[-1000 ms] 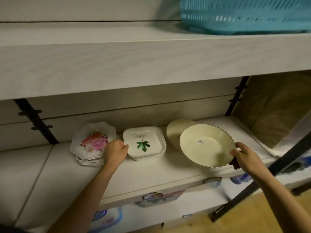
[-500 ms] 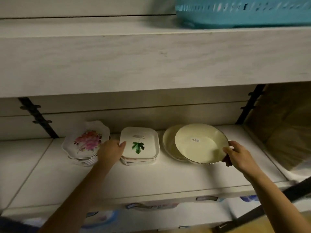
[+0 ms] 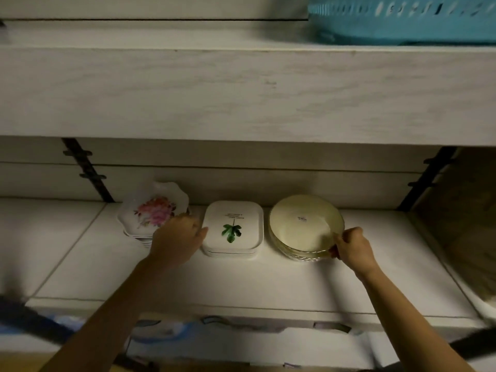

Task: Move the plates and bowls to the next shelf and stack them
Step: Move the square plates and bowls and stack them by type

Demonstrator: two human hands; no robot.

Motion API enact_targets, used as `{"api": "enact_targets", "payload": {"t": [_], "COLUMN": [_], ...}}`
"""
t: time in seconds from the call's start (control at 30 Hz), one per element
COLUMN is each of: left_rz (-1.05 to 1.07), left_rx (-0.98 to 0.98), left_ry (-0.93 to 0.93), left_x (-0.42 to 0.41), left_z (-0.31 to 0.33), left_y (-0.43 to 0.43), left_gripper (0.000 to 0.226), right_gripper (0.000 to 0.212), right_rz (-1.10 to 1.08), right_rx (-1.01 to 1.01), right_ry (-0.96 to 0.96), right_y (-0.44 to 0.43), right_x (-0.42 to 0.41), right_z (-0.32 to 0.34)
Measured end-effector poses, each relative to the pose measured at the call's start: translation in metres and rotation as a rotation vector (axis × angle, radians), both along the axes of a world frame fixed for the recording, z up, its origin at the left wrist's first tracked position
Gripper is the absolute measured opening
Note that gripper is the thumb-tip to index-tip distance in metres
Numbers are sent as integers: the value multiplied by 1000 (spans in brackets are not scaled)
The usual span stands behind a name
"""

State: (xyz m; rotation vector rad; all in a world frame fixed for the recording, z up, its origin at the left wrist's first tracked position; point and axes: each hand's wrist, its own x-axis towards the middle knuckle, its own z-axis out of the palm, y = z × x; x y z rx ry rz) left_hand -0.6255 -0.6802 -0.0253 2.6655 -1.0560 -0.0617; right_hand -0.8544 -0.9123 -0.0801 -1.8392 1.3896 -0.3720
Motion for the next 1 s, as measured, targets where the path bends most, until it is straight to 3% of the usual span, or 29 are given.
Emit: {"api": "enact_targets", "payload": {"t": [0.2,0.47,1.0], "left_rz": [-29,15,254], "left_rx": [-85,-46,-143], "left_ry": [35,10,-34], "left_x": [2,-1,22], "left_z": [-3,1,12], "left_y": [29,69,244], "left_gripper": [31,33,27], "right_gripper": [54,23,18], "right_rz": [-35,425,988], "right_rx": [-161,-341,-489], "right_ry": [24,55,33], "right_y": [19,63,214], "right_x": [-4,19,138], "right_z": [15,46,69]}}
